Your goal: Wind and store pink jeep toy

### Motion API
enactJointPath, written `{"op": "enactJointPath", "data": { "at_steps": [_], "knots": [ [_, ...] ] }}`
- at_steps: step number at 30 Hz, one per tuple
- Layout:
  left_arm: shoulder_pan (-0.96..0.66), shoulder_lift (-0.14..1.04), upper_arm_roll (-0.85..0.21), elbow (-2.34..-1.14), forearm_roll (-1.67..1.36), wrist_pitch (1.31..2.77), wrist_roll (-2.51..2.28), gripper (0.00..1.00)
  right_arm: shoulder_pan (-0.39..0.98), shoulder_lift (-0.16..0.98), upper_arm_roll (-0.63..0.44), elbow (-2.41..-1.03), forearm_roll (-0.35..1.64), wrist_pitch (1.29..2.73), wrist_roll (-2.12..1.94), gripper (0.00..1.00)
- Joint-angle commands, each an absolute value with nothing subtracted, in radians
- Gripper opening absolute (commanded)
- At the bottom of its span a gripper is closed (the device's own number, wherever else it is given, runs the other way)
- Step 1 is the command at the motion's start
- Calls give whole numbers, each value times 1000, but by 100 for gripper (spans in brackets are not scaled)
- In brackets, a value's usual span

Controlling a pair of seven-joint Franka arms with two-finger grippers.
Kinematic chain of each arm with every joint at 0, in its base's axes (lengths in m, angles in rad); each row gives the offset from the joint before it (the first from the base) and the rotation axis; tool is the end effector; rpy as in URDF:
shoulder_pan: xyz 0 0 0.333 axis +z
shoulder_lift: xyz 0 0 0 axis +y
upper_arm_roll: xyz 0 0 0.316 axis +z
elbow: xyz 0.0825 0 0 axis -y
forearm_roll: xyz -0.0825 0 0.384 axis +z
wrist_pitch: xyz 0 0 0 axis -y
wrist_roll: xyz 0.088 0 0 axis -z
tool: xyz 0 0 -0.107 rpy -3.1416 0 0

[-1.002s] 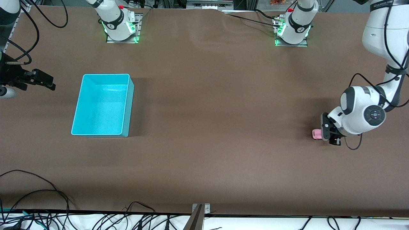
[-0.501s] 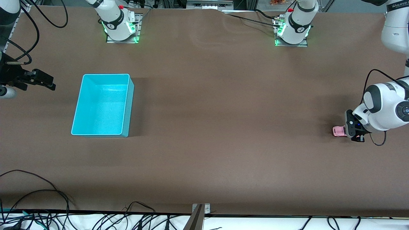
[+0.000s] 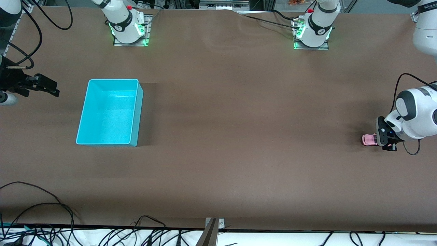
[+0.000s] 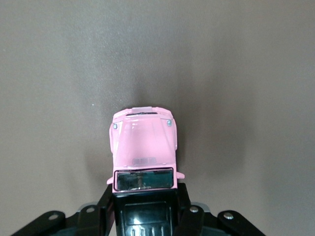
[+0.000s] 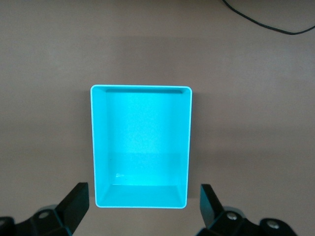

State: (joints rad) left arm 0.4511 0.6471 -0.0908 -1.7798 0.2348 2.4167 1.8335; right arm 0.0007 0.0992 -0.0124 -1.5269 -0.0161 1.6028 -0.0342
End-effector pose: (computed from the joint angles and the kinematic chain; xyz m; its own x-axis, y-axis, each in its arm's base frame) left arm 0.6134 0.2370 0.1931 -0.0622 -0.9937 -0.0929 -0.9976 0.0589 0.0376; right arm 0.5868 -0.0082 0.5914 0.9994 0.0230 -0.0239 0.0234 -0.9996 0.0165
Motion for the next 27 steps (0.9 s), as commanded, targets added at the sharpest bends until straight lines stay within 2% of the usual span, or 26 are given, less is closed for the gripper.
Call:
{"op": "enactJointPath", "data": {
  "at_steps": [1, 3, 6, 7, 8, 9, 17, 27],
  "knots": [
    [463, 672, -95, -1752, 258, 2411, 1855, 15, -2, 106, -6, -1505, -20, 1591, -32, 100],
    [463, 672, -95, -1752, 249, 2411, 1853, 24, -2, 106, -6, -1505, -20, 1591, -32, 100],
    [465, 672, -94, -1749, 244, 2411, 1852, 50, -2, 106, -6, -1505, -20, 1591, -32, 100],
    [465, 669, -95, -1744, 244, 2410, 1852, 69, -2, 106, -6, -1505, -20, 1589, -34, 100],
    [468, 667, -95, -1730, 244, 2404, 1853, 94, -2, 106, -8, -1505, -20, 1589, -34, 100],
    [471, 666, -97, -1715, 244, 2390, 1856, 100, -2, 106, -6, -1505, -20, 1589, -34, 100],
    [457, 658, -104, -1606, 244, 2238, 1853, 100, -2, 106, -6, -1505, -20, 1589, -34, 100],
    [457, 640, -133, -1551, 177, 2148, 1839, 100, -2, 106, -6, -1508, -20, 1589, -35, 100]
  ]
}}
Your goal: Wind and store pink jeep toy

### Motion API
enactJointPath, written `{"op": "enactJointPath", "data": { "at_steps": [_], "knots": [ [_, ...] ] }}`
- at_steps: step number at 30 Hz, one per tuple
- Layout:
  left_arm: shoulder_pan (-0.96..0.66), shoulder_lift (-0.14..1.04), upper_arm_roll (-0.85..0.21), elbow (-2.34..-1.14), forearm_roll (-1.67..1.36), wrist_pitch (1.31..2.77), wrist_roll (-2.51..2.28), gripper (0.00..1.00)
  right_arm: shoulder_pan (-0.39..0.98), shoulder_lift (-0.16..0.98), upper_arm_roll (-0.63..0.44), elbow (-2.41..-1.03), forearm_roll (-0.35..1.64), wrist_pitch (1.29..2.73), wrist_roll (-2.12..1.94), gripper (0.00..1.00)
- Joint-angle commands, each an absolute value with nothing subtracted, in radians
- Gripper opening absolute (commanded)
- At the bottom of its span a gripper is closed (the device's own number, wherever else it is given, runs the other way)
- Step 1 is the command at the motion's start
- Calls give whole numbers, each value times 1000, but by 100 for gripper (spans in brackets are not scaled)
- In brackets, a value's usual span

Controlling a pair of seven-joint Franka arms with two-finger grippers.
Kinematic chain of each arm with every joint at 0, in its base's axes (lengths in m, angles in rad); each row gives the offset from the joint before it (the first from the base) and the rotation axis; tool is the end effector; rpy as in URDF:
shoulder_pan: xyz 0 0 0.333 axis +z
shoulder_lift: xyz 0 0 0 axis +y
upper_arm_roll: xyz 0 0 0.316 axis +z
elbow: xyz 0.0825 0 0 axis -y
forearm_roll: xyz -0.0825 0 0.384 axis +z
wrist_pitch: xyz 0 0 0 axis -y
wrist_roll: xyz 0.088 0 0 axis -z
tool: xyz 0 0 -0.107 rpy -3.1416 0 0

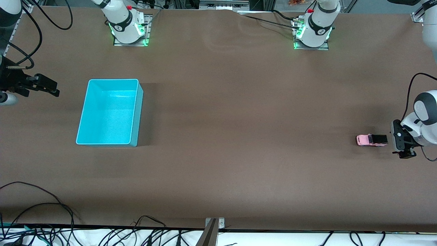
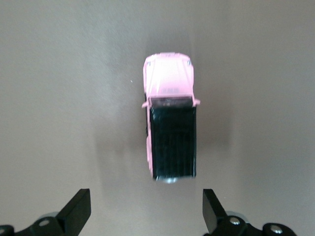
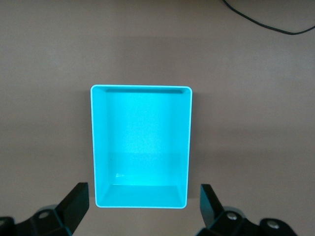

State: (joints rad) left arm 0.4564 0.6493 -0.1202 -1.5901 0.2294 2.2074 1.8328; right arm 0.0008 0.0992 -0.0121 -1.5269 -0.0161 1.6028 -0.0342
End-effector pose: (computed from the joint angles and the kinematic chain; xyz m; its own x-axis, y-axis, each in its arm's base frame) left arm 0.6492 0.2469 0.2545 -0.0440 -0.9944 -0.0962 -0.9976 0.0386 0.0577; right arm 0.5868 -0.0080 0.5914 0.9994 0.0234 -0.0239 0.0238 -0.9996 0.0165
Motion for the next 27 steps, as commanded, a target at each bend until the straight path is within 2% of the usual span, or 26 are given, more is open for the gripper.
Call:
{"op": "enactJointPath", "data": {
  "at_steps": [1, 12, 27],
  "knots": [
    [459, 637, -132, -1542, 157, 2135, 1835, 100, -2, 106, -6, -1508, -20, 1589, -35, 100],
    [446, 617, -156, -1463, 97, 1991, 1675, 100, -2, 106, -6, -1505, -20, 1589, -35, 100],
    [442, 509, -258, -1462, 100, 1816, 1358, 100, -2, 106, -6, -1505, -20, 1591, -35, 100]
  ]
}}
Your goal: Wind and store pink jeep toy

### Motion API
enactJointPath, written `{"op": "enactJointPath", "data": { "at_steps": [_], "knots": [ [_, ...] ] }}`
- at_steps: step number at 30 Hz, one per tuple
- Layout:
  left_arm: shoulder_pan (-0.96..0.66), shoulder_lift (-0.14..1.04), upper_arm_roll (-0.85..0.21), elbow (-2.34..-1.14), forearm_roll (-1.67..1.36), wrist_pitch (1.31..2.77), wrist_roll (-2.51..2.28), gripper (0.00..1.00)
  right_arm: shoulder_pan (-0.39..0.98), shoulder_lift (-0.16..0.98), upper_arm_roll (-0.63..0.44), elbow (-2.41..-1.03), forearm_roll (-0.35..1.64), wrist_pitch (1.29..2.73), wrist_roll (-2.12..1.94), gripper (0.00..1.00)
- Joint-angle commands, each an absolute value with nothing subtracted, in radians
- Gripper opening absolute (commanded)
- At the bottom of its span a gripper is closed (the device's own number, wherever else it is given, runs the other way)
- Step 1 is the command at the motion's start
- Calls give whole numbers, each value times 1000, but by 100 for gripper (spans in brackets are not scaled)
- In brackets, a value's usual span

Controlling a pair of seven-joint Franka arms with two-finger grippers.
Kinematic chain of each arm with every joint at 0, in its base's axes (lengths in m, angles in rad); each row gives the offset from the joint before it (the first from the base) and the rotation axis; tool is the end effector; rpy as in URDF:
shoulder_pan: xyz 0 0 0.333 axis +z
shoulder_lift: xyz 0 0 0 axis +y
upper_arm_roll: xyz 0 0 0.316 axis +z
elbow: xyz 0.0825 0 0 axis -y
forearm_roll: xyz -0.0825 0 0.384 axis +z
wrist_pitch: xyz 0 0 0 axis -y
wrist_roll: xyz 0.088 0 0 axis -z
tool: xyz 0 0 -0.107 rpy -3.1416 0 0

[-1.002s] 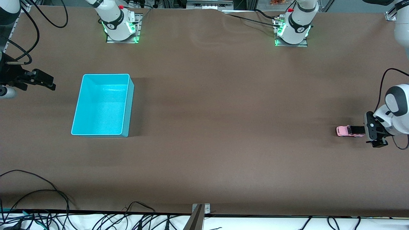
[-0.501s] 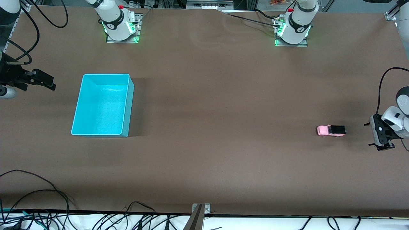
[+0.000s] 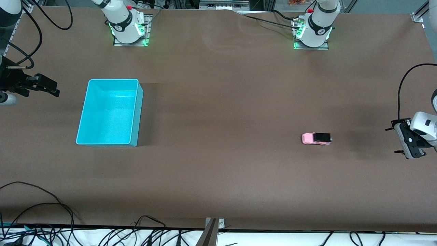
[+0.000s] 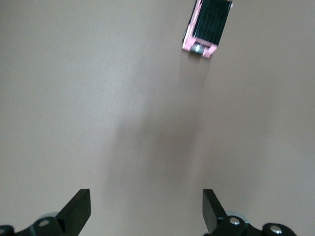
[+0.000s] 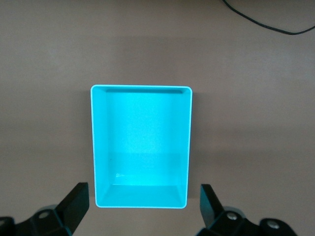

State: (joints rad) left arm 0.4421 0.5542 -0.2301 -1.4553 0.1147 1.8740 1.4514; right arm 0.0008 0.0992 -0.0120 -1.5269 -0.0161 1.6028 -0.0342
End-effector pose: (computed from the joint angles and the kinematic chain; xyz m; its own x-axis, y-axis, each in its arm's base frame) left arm 0.6682 0.1797 0.3594 0.3113 -0.9503 0.0014 -0.9434 -0.3089 0.1211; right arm 0.5868 -0.0079 0.5914 0.9994 0.0235 -0.0239 0.0239 -0.9996 0.0165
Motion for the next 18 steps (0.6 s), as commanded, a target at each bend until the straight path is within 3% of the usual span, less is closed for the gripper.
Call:
{"op": "enactJointPath", "data": {
  "at_steps": [1, 18],
  "knots": [
    [442, 502, -268, -1462, 101, 1806, 1335, 100, -2, 106, -6, -1505, -20, 1591, -35, 100],
    [442, 442, -362, -1460, 110, 1740, 1097, 100, -2, 106, -6, -1509, -21, 1588, -40, 100]
  ]
}}
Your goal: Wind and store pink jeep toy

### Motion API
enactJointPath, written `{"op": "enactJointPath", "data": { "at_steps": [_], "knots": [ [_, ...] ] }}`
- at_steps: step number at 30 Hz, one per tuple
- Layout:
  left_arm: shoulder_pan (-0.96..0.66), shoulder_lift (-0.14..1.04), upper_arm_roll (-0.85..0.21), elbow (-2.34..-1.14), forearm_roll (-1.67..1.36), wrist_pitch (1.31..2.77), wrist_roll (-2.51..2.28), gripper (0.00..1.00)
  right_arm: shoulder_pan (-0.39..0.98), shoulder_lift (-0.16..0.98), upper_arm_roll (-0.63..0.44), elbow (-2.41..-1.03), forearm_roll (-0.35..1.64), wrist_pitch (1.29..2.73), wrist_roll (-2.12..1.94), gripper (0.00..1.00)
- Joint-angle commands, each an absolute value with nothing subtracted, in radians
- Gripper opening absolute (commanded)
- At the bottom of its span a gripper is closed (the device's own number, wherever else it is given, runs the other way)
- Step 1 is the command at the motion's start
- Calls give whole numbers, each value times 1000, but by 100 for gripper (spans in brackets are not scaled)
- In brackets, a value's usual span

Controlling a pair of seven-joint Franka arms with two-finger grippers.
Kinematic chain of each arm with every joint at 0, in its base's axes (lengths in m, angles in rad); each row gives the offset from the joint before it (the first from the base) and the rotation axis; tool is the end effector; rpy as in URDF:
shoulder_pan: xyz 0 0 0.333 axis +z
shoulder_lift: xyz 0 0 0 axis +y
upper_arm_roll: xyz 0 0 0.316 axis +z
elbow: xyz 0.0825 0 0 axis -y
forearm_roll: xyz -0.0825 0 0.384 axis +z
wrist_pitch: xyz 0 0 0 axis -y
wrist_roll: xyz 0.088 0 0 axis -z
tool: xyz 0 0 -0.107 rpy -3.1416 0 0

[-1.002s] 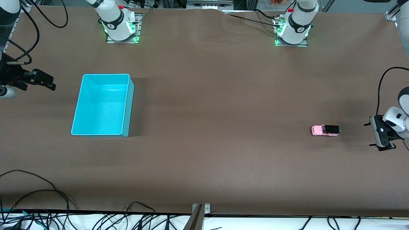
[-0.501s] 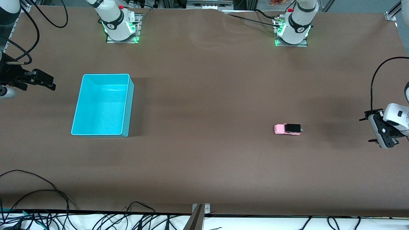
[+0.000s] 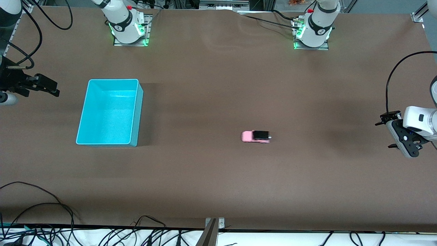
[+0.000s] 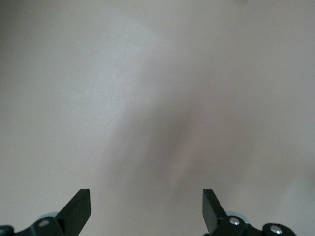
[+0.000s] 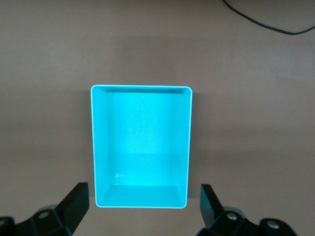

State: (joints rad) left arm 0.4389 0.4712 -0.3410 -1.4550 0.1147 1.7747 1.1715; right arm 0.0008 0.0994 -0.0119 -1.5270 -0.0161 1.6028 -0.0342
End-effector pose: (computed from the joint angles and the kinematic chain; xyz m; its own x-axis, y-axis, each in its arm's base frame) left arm 0.6659 0.1118 0.4157 0.4718 -0.8817 -0.0077 -0.8736 -0.4687 0.1312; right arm 0.5868 -0.0079 0.5913 0.9994 0.0236 -0.0242 0.0240 -0.9996 0.0164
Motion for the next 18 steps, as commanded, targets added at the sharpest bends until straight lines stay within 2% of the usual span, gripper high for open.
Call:
{"op": "enactJointPath", "data": {
  "at_steps": [1, 18],
  "knots": [
    [442, 436, -367, -1460, 109, 1733, 1077, 100, 2, 106, -6, -1509, -21, 1588, -40, 100],
    [367, 411, -370, -1364, 100, 1625, 640, 100, 18, 106, -5, -1513, -26, 1583, -38, 100]
  ]
}}
